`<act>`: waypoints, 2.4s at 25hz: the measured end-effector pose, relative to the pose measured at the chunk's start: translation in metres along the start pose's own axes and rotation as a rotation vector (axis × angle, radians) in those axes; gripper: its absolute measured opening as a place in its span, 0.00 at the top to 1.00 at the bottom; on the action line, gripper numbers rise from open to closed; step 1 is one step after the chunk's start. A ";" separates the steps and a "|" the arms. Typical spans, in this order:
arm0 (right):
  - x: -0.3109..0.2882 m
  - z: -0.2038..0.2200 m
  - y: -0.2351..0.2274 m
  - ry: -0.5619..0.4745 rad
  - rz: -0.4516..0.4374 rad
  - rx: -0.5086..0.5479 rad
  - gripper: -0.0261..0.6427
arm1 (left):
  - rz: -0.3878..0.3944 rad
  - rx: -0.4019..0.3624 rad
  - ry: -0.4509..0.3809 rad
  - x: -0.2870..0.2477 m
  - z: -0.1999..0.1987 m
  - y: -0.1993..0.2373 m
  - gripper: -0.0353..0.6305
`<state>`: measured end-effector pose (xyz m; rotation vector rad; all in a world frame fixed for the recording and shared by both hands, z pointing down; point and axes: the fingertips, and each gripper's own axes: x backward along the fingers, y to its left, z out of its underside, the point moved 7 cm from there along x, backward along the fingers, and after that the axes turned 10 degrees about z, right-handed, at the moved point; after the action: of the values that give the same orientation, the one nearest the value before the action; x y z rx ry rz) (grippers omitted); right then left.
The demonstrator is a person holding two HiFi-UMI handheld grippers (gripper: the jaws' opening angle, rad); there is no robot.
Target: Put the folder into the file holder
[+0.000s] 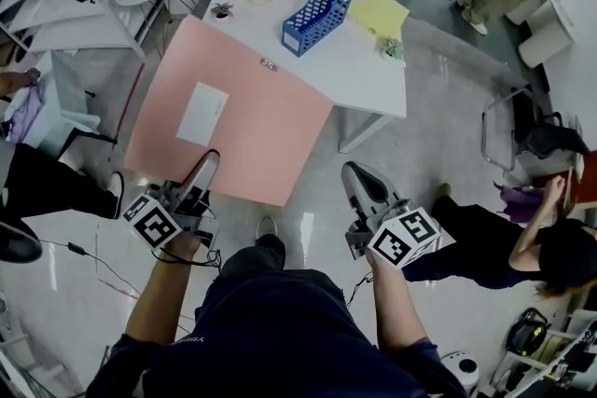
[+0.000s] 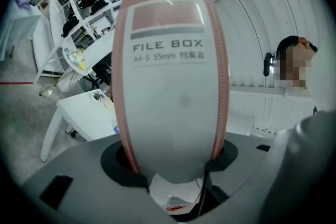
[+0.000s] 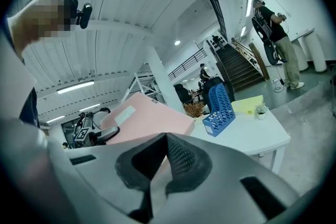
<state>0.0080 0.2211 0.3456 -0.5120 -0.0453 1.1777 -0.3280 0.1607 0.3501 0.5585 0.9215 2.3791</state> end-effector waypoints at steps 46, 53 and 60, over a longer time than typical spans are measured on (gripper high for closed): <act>-0.154 -0.066 -0.115 0.025 -0.010 -0.039 0.95 | -0.039 0.007 0.026 -0.151 -0.049 0.109 0.53; -0.184 -0.084 -0.162 0.052 -0.029 -0.054 0.95 | -0.072 0.008 0.031 -0.198 -0.044 0.125 0.53; -0.204 -0.092 -0.190 0.070 -0.046 -0.063 0.95 | -0.077 0.000 0.028 -0.225 -0.044 0.131 0.53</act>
<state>0.1198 -0.0470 0.3878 -0.6050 -0.0336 1.1155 -0.2185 -0.0786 0.3714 0.4820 0.9387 2.3229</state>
